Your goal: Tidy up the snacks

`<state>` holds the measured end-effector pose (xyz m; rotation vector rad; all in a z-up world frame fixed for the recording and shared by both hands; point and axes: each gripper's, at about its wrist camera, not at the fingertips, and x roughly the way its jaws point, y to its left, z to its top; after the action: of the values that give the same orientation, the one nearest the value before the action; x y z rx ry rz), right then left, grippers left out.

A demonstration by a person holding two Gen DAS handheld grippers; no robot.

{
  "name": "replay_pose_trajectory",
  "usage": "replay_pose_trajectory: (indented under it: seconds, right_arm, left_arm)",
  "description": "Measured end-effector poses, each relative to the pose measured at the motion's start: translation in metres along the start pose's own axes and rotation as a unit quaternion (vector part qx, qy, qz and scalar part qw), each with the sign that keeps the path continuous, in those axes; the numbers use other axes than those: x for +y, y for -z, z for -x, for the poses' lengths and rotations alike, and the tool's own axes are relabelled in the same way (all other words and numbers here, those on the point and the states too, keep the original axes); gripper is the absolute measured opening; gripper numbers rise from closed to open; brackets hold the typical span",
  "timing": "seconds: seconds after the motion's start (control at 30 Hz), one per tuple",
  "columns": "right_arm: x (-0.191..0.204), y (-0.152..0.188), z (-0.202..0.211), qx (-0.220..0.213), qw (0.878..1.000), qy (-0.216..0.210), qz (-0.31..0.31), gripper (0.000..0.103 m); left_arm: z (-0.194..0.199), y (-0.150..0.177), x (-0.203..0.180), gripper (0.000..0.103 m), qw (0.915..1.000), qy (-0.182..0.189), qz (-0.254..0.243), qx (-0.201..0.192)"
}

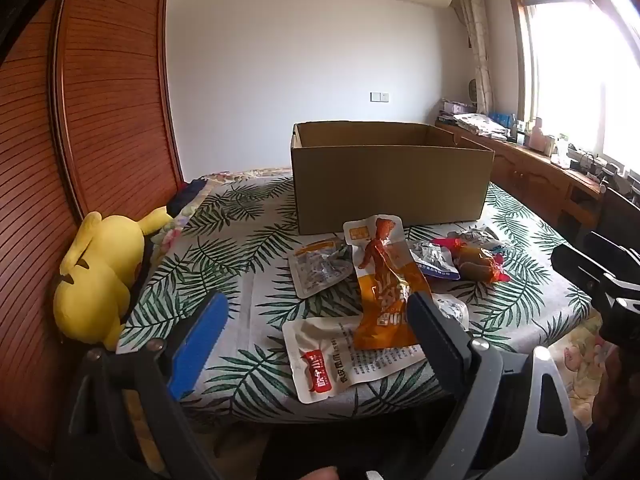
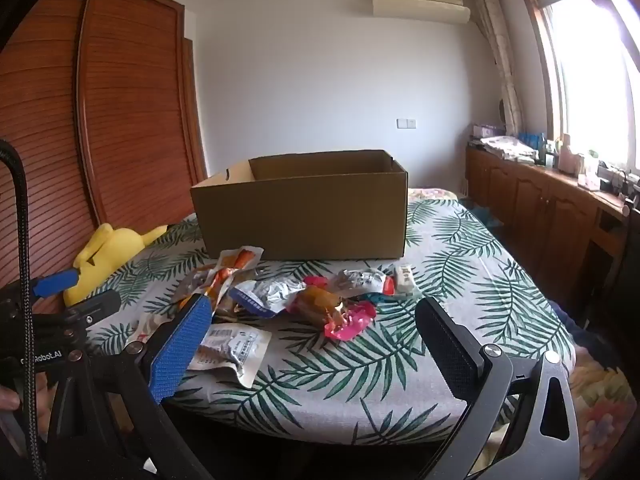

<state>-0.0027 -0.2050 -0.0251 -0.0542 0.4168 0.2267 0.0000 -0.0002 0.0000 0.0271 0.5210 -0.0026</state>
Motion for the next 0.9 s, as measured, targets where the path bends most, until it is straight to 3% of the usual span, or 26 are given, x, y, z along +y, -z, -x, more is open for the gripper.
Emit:
replay_pose_trajectory:
  seconds: [0.9]
  right_arm:
    - [-0.0017,0.0000,-0.0003,0.001,1.000,0.001,-0.004,0.103]
  left_arm:
    - [0.0063,-0.0042,0.0017,0.092,1.0000,0.000,0.004,-0.007]
